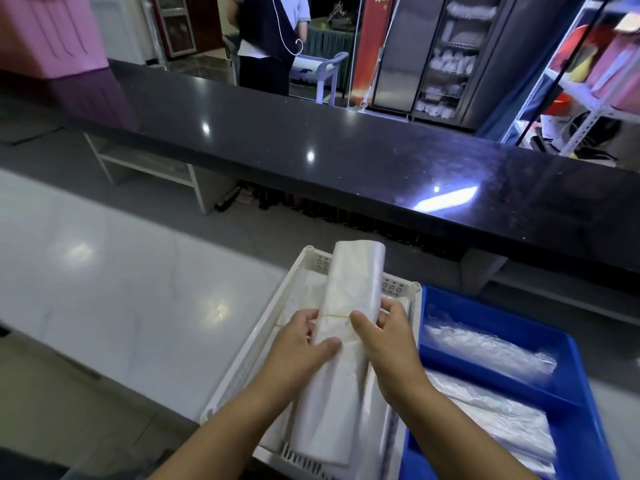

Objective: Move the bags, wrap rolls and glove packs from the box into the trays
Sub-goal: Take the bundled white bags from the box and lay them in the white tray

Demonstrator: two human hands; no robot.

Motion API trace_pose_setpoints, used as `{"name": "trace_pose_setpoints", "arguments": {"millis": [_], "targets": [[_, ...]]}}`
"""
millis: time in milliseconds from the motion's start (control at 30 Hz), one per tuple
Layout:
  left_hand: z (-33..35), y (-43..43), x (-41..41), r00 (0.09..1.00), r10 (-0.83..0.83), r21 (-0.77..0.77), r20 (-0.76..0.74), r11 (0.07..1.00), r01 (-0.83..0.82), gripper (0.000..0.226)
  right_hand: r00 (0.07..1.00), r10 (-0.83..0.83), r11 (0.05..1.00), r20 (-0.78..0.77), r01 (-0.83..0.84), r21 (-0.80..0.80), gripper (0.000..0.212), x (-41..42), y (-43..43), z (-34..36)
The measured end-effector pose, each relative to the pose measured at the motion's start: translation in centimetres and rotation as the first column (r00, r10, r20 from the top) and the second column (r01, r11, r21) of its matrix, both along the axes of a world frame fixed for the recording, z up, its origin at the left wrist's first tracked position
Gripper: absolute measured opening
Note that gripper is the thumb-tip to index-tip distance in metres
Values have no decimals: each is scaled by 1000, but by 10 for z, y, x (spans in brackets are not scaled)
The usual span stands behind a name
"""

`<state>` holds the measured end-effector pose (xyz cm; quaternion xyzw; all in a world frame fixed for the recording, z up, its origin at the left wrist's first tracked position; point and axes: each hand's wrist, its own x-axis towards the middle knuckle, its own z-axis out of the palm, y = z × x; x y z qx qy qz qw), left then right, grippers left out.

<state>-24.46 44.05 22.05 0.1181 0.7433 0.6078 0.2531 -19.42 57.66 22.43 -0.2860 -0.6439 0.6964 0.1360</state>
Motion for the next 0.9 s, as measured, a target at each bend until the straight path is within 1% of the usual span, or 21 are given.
{"name": "trace_pose_setpoints", "arguments": {"millis": [33, 67, 100, 133, 167, 200, 233, 267, 300, 333, 367, 400, 433, 467, 500, 567, 600, 667, 700, 800, 900], "targets": [[6, -6, -3, 999, 48, 20, 6, 999, -48, 27, 998, 68, 997, -2, -67, 28, 19, -4, -1, 1], [10, -14, -8, 996, 87, 13, -27, 996, -86, 26, 989, 145, 985, 22, -147, 92, 12, -8, -1, 1], [14, -23, -14, 990, 116, -24, -85, 993, -119, 24, 970, 227, 947, 84, -240, 213, 11, -10, 1, 0], [18, -32, -19, 980, 137, -79, -148, 986, -150, 24, 933, 299, 855, 199, -355, 378, 16, -11, 6, -4], [21, -40, -23, 968, 149, -131, -201, 975, -177, 24, 872, 342, 690, 351, -487, 536, 21, -12, 11, -10], [22, -47, -26, 958, 154, -170, -240, 965, -197, 24, 798, 357, 486, 485, -602, 633, 28, -12, 15, -16], [22, -52, -28, 952, 154, -198, -263, 958, -210, 22, 735, 368, 283, 570, -672, 684, 33, -12, 17, -22], [22, -55, -29, 951, 151, -219, -272, 952, -213, 21, 690, 383, 109, 614, -694, 712, 35, -12, 19, -28], [21, -56, -28, 953, 146, -234, -267, 949, -211, 20, 669, 388, -11, 634, -684, 729, 35, -13, 19, -33], [18, -54, -26, 958, 142, -234, -251, 951, -202, 21, 685, 369, -59, 628, -657, 751, 34, -14, 21, -36], [14, -51, -24, 965, 138, -219, -222, 958, -187, 22, 727, 325, -32, 605, -631, 775, 35, -16, 25, -35], [9, -45, -21, 973, 132, -193, -188, 967, -168, 24, 783, 263, 55, 563, -595, 802, 38, -17, 29, -33], [4, -38, -18, 979, 121, -170, -162, 974, -148, 26, 837, 187, 164, 515, -543, 823, 43, -17, 35, -31], [-3, -29, -15, 983, 101, -162, -154, 979, -126, 27, 878, 114, 262, 466, -479, 838, 44, -16, 42, -28], [-10, -21, -12, 984, 75, -173, -159, 980, -102, 25, 904, 58, 336, 424, -418, 844, 43, -14, 49, -26], [-27, -7, -8, 983, 17, -255, -182, 965, -64, 25, 927, -2, 416, 374, -339, 844, 41, -9, 61, -22], [-34, -2, -6, 980, -17, -336, -200, 941, -52, 27, 929, -16, 430, 370, -328, 842, 40, -7, 64, -22], [-45, 2, -4, 969, -70, -478, -238, 877, -54, 36, 918, -19, 408, 396, -354, 841, 40, -3, 67, -23], [-47, 4, -4, 964, -79, -505, -253, 861, -63, 38, 910, -11, 382, 415, -380, 843, 39, -2, 68, -26], [-48, 7, -4, 955, -99, -520, -278, 852, -63, 39, 873, 29, 271, 487, -476, 837, 36, 2, 65, -31], [-40, 2, -7, 973, -40, -441, -229, 895, -67, 32, 831, 75, 128, 552, -557, 821, 32, 5, 63, -34]]}}
